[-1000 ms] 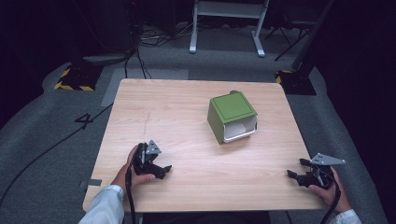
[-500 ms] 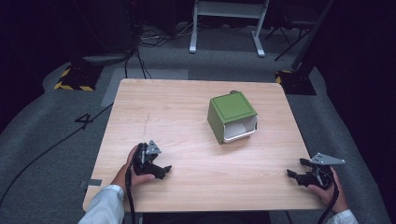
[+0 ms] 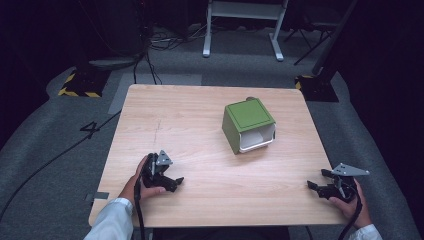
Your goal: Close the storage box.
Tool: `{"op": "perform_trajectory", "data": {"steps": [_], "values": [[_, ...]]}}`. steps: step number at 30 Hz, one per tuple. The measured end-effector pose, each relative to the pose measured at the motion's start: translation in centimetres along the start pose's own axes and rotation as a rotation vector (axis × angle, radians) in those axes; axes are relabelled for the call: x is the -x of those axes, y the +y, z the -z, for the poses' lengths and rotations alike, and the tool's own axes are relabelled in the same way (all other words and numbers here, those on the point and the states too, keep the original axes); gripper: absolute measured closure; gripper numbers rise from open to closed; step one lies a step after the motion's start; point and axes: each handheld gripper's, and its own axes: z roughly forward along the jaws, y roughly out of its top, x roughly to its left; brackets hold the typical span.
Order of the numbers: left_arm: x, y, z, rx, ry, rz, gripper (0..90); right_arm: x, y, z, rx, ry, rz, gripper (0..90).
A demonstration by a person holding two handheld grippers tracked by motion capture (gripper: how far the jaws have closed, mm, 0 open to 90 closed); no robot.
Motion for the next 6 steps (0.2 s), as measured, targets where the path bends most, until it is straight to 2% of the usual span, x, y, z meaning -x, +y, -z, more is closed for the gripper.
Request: {"op": "perform_trajectory", "data": {"steps": [6], "values": [[-0.01, 0.01, 0.01, -0.002, -0.001, 0.000, 0.1, 0.04, -0.01, 0.01, -0.002, -0.007, -0.003, 16.3]]}}
